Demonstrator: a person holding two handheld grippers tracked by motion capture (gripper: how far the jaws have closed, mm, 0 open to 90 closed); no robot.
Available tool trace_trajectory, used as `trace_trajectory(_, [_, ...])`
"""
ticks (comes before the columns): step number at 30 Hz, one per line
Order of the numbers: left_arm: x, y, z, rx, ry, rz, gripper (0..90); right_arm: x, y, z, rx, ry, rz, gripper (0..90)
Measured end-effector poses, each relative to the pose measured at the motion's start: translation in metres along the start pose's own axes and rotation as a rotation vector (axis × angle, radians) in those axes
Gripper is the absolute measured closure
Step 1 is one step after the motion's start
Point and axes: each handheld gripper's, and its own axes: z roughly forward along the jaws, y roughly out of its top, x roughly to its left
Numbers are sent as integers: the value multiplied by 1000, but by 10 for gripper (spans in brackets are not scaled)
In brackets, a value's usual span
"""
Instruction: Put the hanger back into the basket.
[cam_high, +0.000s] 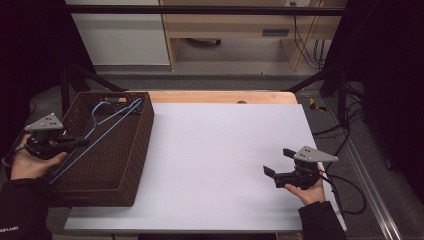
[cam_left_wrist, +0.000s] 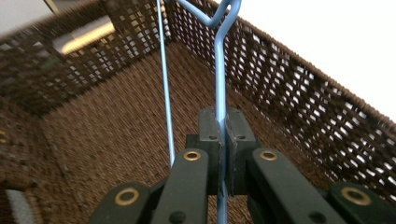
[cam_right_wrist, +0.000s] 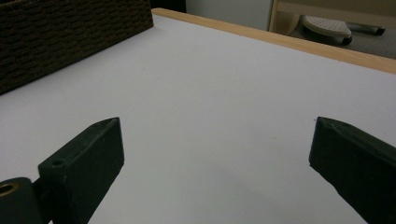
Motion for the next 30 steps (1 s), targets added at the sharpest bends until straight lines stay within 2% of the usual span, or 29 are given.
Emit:
trace_trajectory(4, [-2, -6, 16, 38, 8, -5, 873, 1, 0, 1, 1, 1, -1, 35])
trace_trajectory(6, [-4, -9, 27, 72, 18, -13, 873, 0, 0, 1, 0, -1, -1, 35])
trace_trajectory(8, [-7, -12, 38, 110, 43, -12, 872, 0, 0, 0, 0, -2, 2, 35])
trace_trajectory(10, [-10, -14, 46, 150, 50, 0, 870, 1, 0, 0, 0, -1, 2, 35])
trace_trajectory(12, [-13, -17, 54, 178, 62, -9, 866, 1, 0, 0, 1, -2, 0, 35])
trace_trajectory(14, [-16, -18, 57, 191, 96, 3, 857, 0, 0, 1, 0, -2, -2, 35])
trace_trajectory(15, [-17, -18, 58, 201, 102, -6, 831, 1, 0, 1, 1, -2, 1, 35])
trace_trajectory(16, [-17, -18, 58, 190, 93, -17, 794, 1, 0, 0, 1, -1, 1, 35])
trace_trajectory(18, [-20, -16, 54, 179, 124, -23, 681, 1, 0, 0, -2, -3, 3, 35])
trace_trajectory(19, [-21, -14, 50, 165, 119, -25, 657, 0, 0, -1, -3, 0, 0, 35])
trace_trajectory(21, [-25, -10, 41, 108, 132, -39, 550, 0, 1, -1, -7, -4, 3, 35])
trace_trajectory(23, [-31, -4, 29, 2, 128, -56, 479, 0, 1, -2, -9, -5, 4, 35])
trace_trajectory(24, [-38, -1, 22, -76, 128, -79, 430, 0, 1, -2, -10, -6, 5, 34])
trace_trajectory(25, [-43, 1, 19, -127, 123, -91, 405, 0, 1, -2, -13, -6, 3, 33])
trace_trajectory(26, [-51, 3, 13, -196, 115, -92, 374, 0, 1, -2, -13, -7, 5, 32])
trace_trajectory(27, [-56, 4, 11, -233, 117, -102, 327, 0, 1, -2, -17, -6, 4, 32])
trace_trajectory(30, [-82, 8, 5, -333, 87, -116, 227, 0, 2, -4, -22, -6, 6, 32])
